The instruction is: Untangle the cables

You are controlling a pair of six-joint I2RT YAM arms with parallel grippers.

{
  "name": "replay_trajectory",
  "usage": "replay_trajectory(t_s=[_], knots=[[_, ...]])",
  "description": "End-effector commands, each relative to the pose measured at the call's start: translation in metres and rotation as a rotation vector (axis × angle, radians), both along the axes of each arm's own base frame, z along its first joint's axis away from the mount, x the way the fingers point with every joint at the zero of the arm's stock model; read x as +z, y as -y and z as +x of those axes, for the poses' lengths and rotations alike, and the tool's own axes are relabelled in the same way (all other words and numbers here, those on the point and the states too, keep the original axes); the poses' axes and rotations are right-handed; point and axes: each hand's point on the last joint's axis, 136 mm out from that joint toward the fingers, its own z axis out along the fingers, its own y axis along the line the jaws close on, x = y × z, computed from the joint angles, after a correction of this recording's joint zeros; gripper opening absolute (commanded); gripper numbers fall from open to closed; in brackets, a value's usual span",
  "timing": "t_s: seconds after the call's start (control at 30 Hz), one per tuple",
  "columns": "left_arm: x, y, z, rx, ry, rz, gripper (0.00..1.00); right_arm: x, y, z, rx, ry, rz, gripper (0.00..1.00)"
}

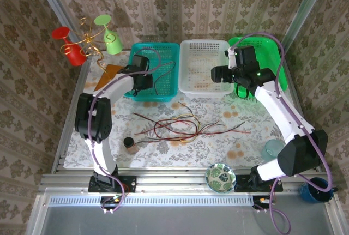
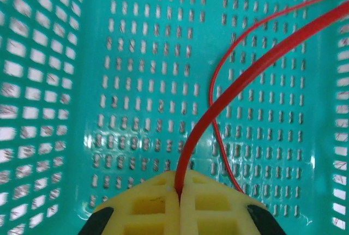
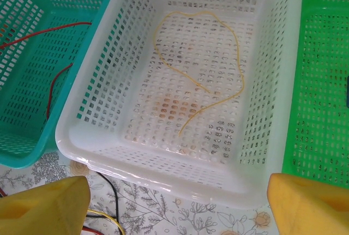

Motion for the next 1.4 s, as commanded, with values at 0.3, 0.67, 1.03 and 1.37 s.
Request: replay_trajectory(t_s=[0.3, 0.67, 1.03, 1.37], knots=[[0.002, 0.009, 0.006, -0.015, -0.085, -0.055, 0.46, -0.009, 0.001, -0.017, 0.020, -0.045, 0.005, 0.86], [0.090, 0.019, 0.004, -0.111, 0.140, -0.116, 0.81, -0.017, -0.001, -0.023, 0.015, -0.067, 0.029, 0.86], [0.119, 0.041, -0.014, -0.187, 0.204, -0.159, 0.72, -0.030, -0.003, -0.029, 0.003, -0.113, 0.061, 0.86], [0.113, 0.086, -0.076, -0.298, 0.193, -0.160, 0.73, -0.083, -0.004, -0.073, -0.163, -0.318, 0.235, 0.82]])
